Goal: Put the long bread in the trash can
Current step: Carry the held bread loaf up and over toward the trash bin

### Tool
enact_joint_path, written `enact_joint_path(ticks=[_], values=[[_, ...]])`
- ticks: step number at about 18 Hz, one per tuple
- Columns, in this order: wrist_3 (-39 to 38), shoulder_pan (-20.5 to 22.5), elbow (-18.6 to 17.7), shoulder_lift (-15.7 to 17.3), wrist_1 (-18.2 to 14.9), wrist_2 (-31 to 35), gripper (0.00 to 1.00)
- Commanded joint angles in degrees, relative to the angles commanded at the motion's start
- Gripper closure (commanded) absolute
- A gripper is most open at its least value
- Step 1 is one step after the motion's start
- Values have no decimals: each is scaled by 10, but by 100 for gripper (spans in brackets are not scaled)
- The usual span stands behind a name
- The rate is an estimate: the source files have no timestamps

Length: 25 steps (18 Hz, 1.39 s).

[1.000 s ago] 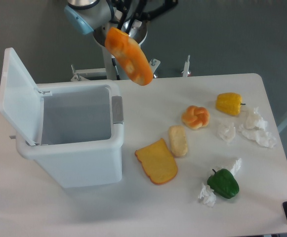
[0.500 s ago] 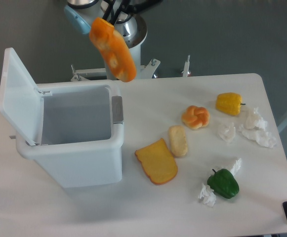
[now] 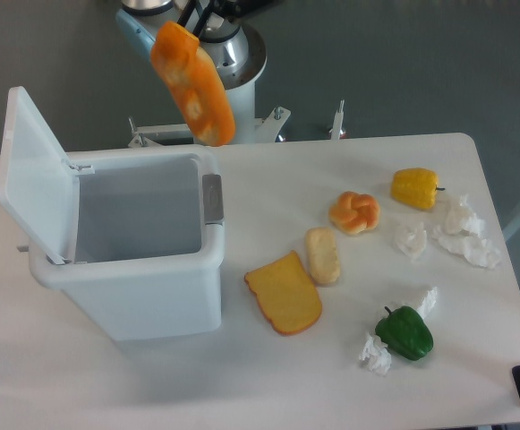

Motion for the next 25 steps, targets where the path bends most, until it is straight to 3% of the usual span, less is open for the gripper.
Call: enact_joint_path(ticks=[5, 25], values=[[1, -18, 2, -13, 18, -6, 97], [4, -76, -4, -65, 32, -5, 95]])
